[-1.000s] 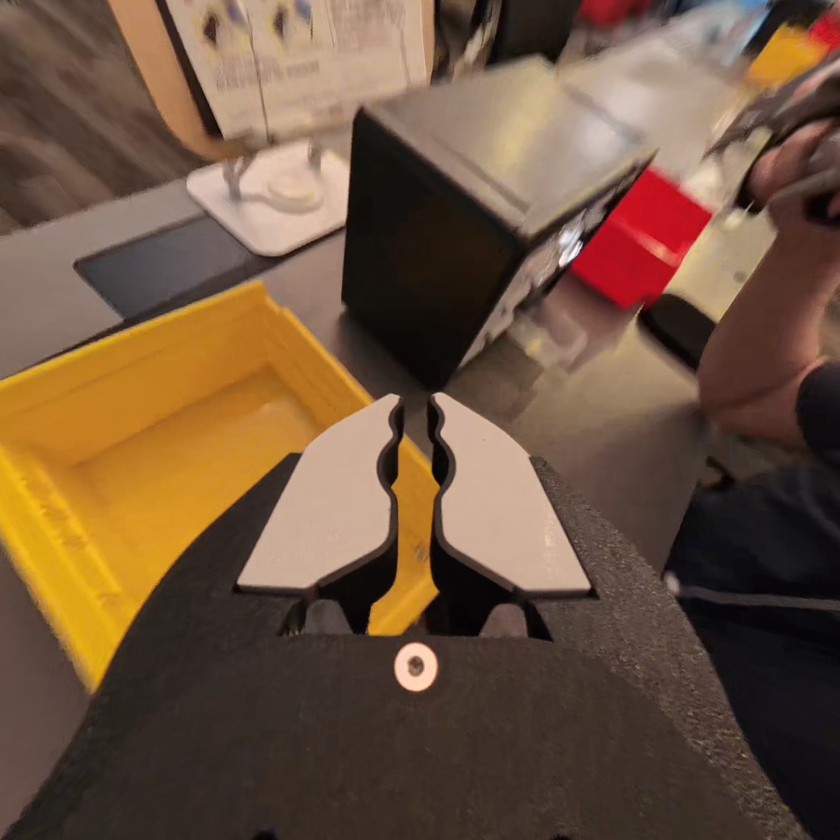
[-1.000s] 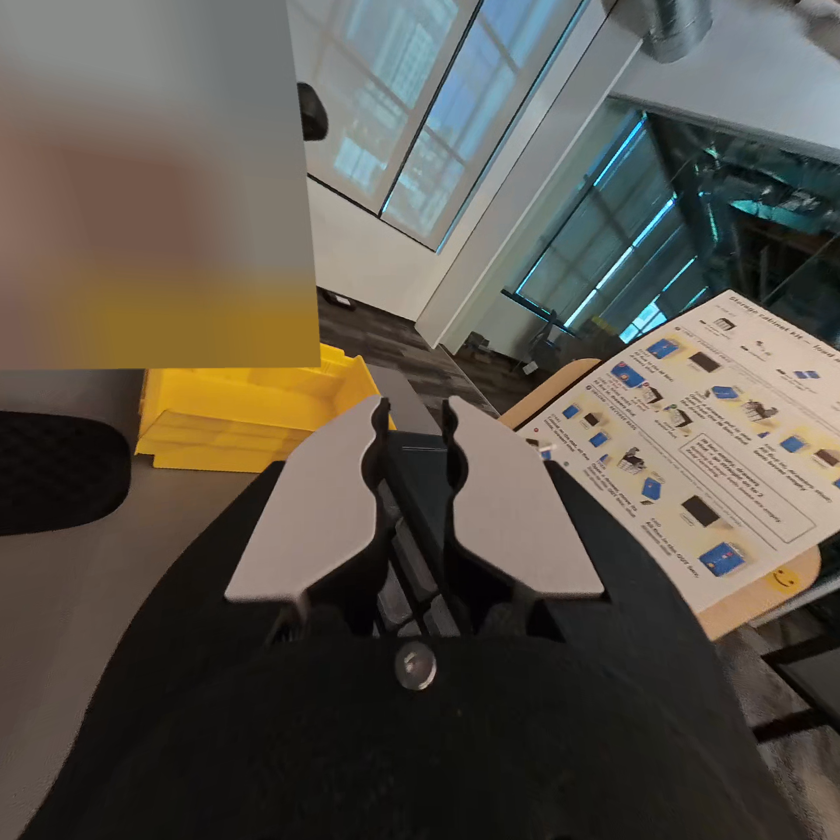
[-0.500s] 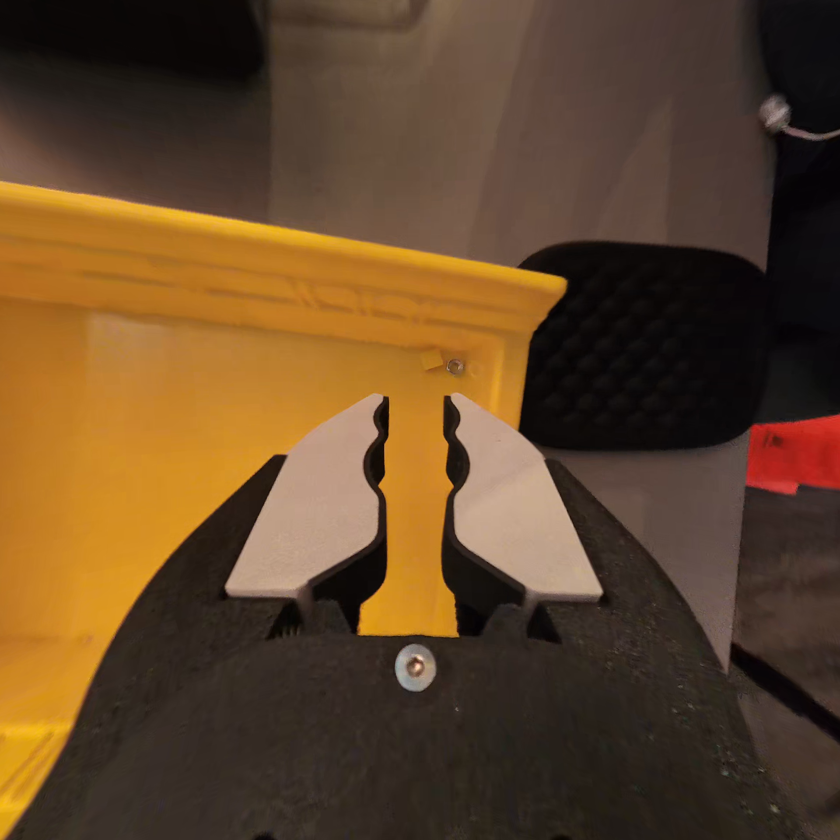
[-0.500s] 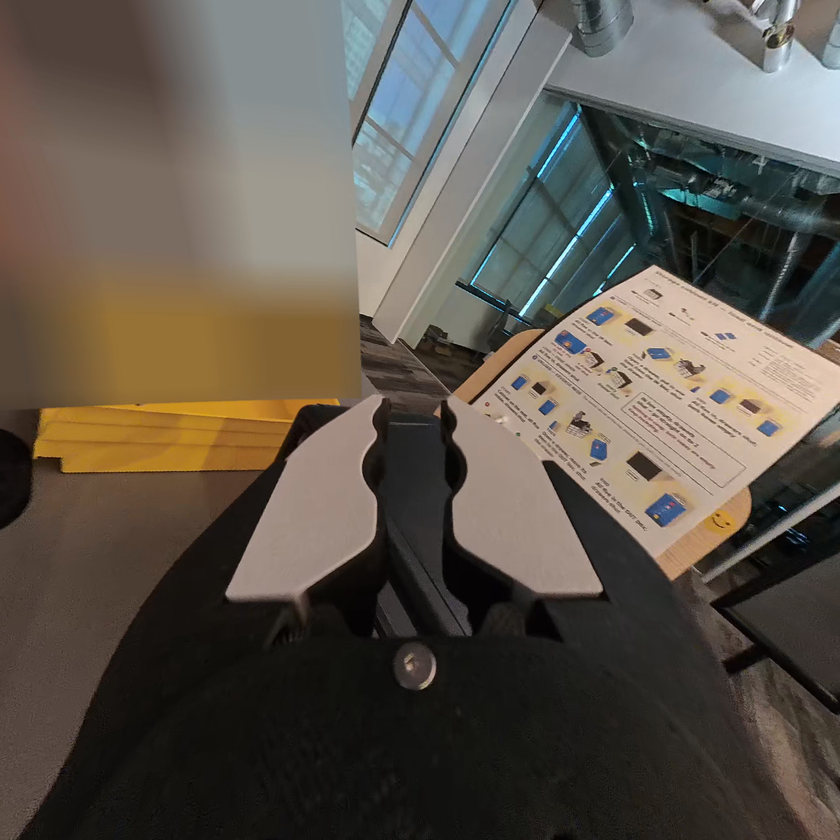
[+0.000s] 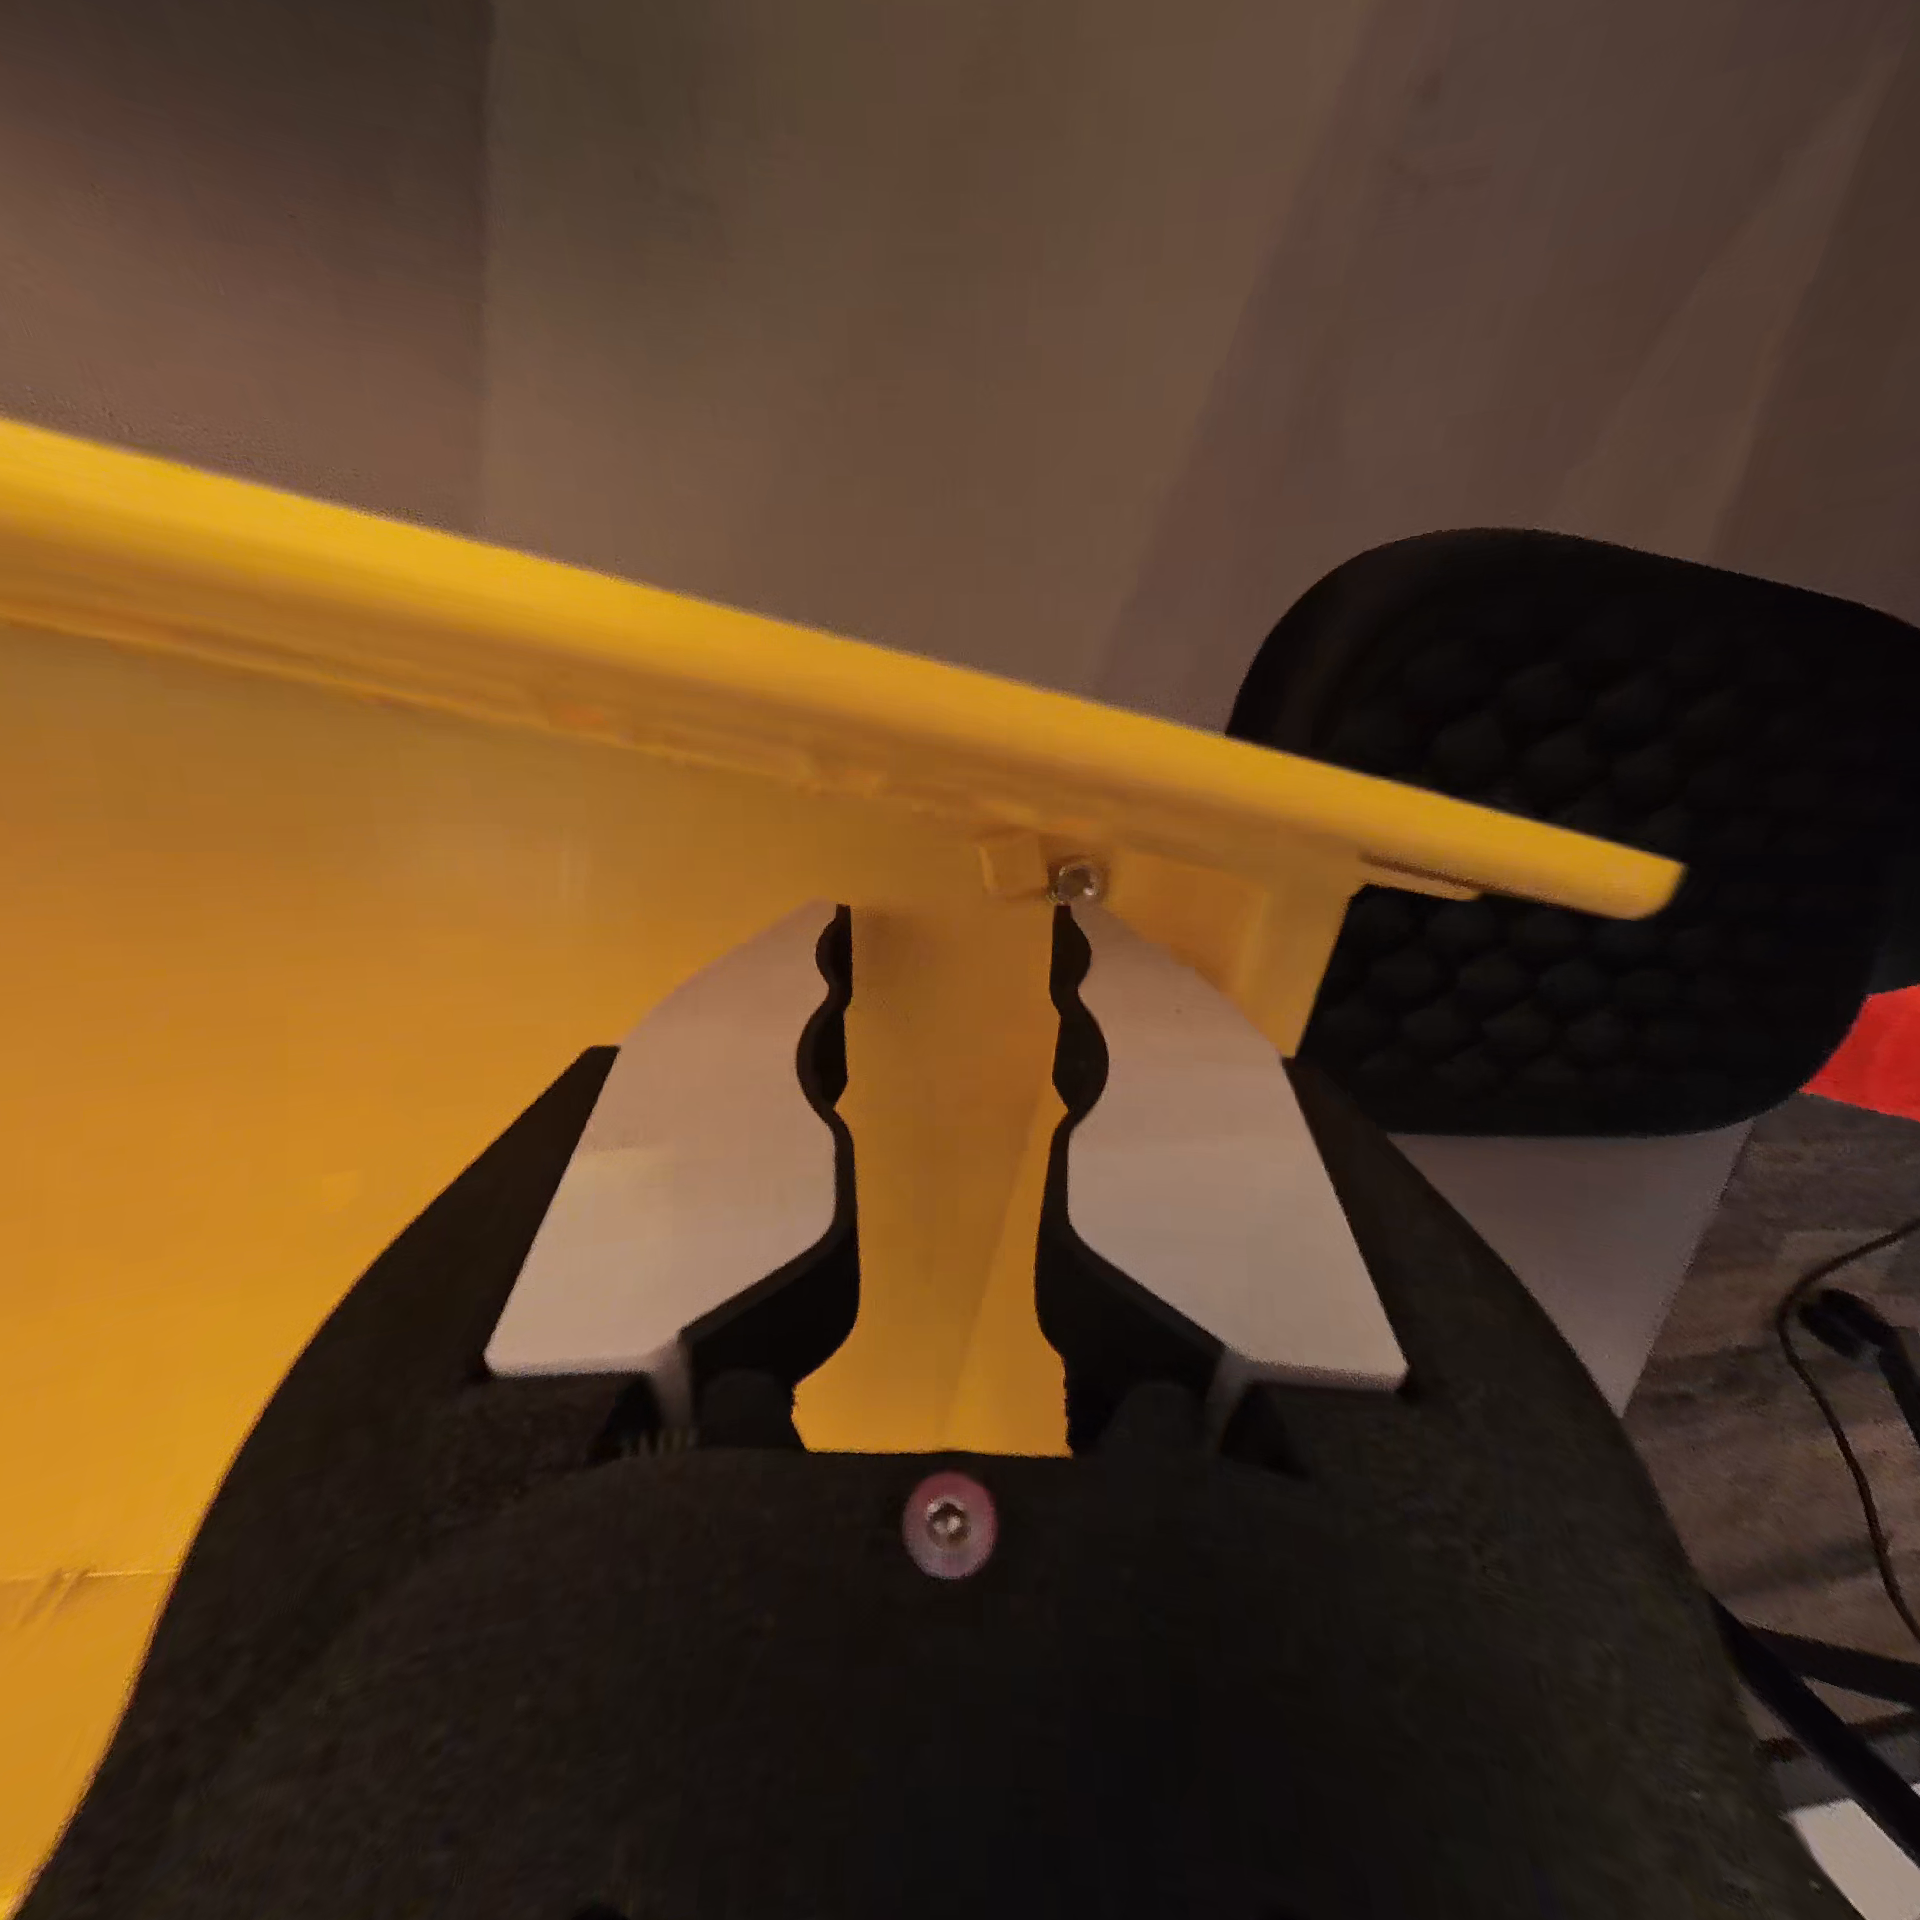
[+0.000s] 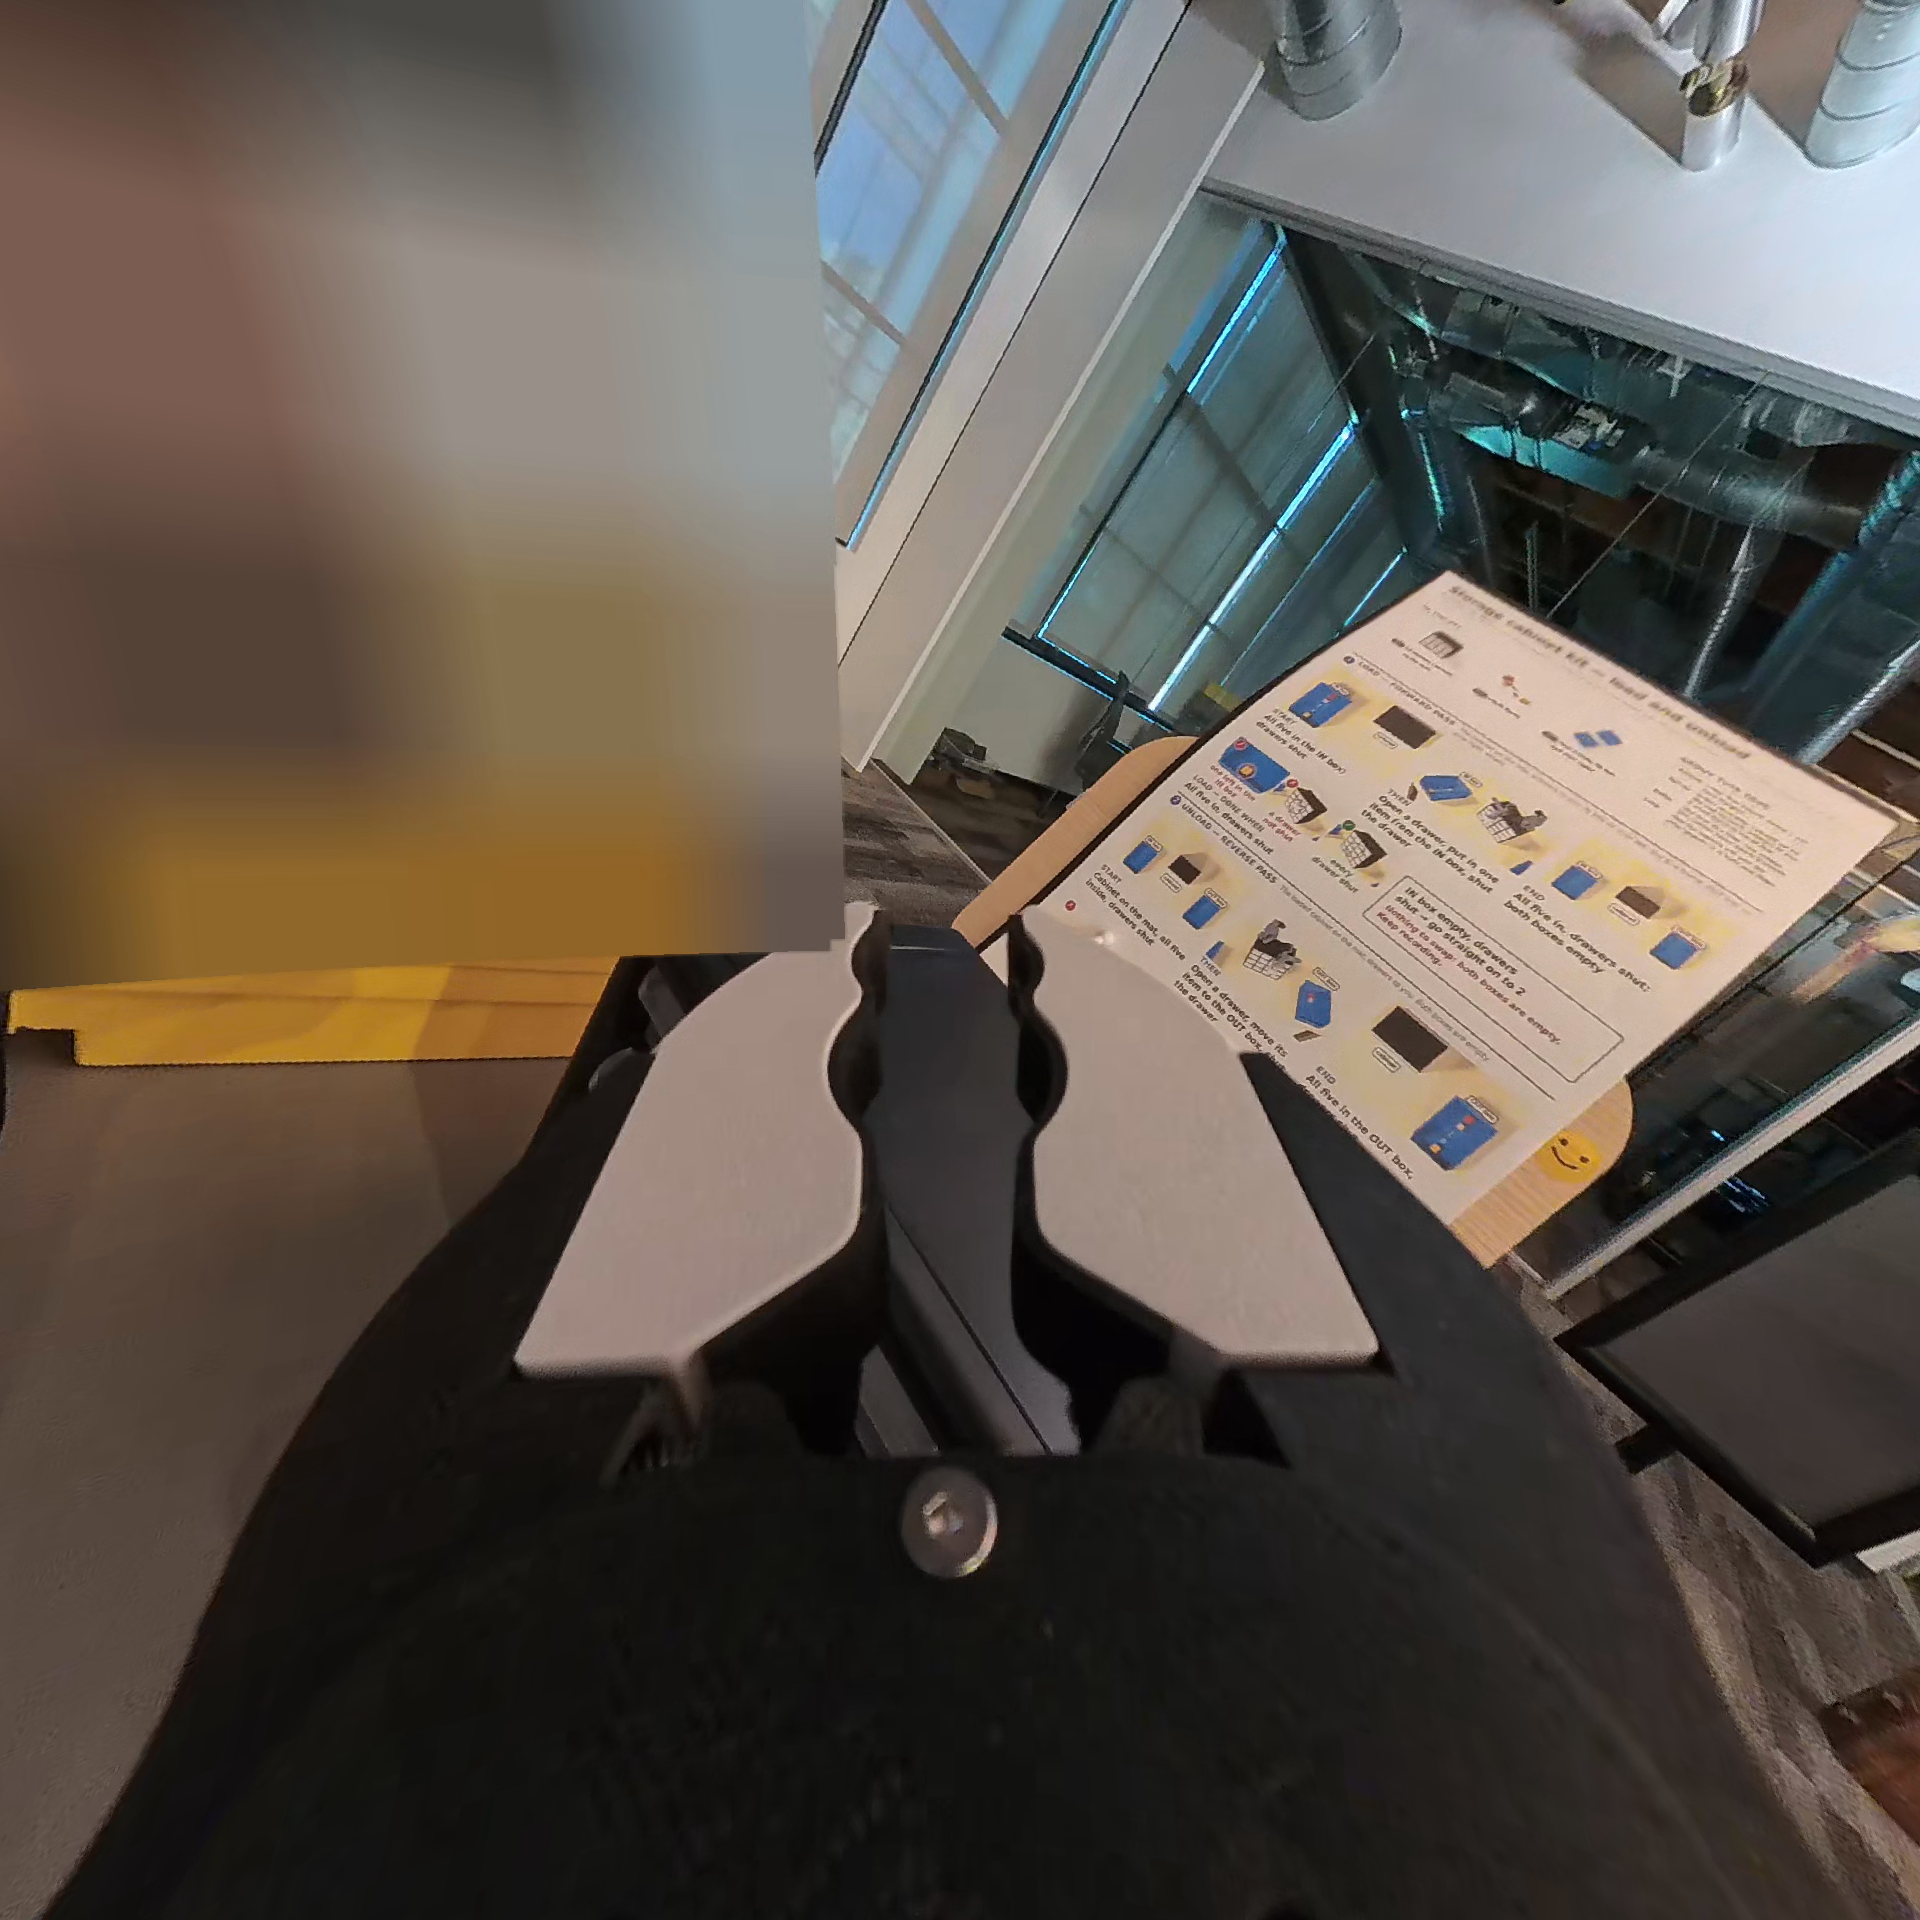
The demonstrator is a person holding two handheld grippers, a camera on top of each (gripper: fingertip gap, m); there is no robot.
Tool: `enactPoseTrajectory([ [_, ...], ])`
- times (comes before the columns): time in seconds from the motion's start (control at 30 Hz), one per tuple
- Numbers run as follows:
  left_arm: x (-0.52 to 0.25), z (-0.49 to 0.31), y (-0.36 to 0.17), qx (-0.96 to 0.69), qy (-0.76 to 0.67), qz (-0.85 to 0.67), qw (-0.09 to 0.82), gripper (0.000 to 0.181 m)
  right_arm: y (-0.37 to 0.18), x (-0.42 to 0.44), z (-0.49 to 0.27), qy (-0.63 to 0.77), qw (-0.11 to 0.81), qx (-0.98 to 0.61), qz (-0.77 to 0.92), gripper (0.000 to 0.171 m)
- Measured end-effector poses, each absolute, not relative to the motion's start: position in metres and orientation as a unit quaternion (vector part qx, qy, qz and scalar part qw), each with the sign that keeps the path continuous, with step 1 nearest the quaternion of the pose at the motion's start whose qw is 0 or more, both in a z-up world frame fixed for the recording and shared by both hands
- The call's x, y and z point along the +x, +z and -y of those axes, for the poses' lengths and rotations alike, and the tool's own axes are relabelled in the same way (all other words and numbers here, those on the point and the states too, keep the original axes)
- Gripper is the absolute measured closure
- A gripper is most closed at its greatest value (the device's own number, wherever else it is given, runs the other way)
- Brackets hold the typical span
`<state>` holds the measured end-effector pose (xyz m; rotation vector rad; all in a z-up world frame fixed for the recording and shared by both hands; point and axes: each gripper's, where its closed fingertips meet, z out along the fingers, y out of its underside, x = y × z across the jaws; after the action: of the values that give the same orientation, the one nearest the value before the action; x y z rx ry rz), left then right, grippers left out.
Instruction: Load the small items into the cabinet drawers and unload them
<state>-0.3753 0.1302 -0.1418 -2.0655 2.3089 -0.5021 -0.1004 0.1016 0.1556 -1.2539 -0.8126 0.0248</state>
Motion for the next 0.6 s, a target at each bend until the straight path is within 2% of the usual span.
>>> enactPoseTrajectory([
  [0.13, -0.373, -0.126, -0.146, -0.648, -0.172, -0.742, 0.003, 0.15, 0.161, -0.094, -0.098, 0.007, 0.74, -0.566, 0.362, 0.149],
  [0.47, -0.363, -0.125, -0.149, -0.621, -0.171, -0.763, 0.052, 0.149, 0.16, -0.089, -0.103, 0.008, 0.742, -0.569, 0.355, 0.149],
  [0.6, -0.363, -0.138, -0.152, -0.614, -0.112, -0.775, 0.101, 0.141, 0.165, -0.092, -0.099, 0.009, 0.749, -0.557, 0.358, 0.149],
])
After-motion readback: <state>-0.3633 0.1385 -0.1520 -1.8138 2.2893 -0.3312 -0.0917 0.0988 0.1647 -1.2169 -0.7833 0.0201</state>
